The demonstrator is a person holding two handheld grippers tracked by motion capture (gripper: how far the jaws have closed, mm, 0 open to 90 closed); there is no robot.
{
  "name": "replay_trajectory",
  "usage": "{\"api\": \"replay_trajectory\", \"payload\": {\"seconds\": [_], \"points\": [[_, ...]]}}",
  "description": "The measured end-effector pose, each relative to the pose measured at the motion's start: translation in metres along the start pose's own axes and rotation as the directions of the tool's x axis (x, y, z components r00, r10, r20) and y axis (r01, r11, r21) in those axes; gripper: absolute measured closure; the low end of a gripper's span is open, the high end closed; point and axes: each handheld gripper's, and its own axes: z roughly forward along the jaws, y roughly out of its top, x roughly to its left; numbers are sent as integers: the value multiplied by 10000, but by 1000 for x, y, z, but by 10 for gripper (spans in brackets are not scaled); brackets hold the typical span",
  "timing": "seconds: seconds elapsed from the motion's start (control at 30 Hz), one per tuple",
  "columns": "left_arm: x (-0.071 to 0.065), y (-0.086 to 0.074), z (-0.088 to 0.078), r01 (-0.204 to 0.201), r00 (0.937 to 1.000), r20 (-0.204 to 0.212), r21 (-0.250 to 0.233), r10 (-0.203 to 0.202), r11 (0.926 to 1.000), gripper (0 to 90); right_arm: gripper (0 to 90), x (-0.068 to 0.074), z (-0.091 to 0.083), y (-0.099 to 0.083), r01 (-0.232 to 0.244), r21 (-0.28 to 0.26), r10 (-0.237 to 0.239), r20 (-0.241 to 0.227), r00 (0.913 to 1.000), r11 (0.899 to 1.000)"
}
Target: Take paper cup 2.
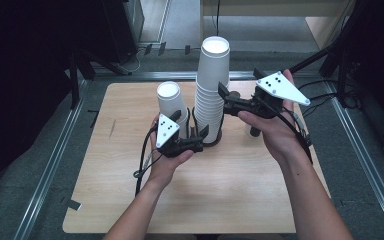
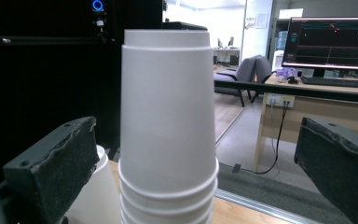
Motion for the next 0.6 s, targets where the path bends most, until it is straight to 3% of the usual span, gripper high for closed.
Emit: {"api": "replay_trajectory", "payload": {"seconds": [0.17, 0.33, 0.6], "points": [[-1, -1, 5, -16, 10000, -6, 67, 16, 10000, 21, 0, 4, 6, 4, -107, -94, 106, -81, 9999, 9999], [-2, -1, 12, 92, 10000, 1, -27, -92, 10000, 21, 0, 10, 15, 4, 94, -24, -94, -112, 9999, 10000], [-3, 1, 19, -15, 10000, -88, -121, 14, 9999, 20, 0, 10, 26, 2, -37, 63, 38, -217, 9998, 10000]]}}
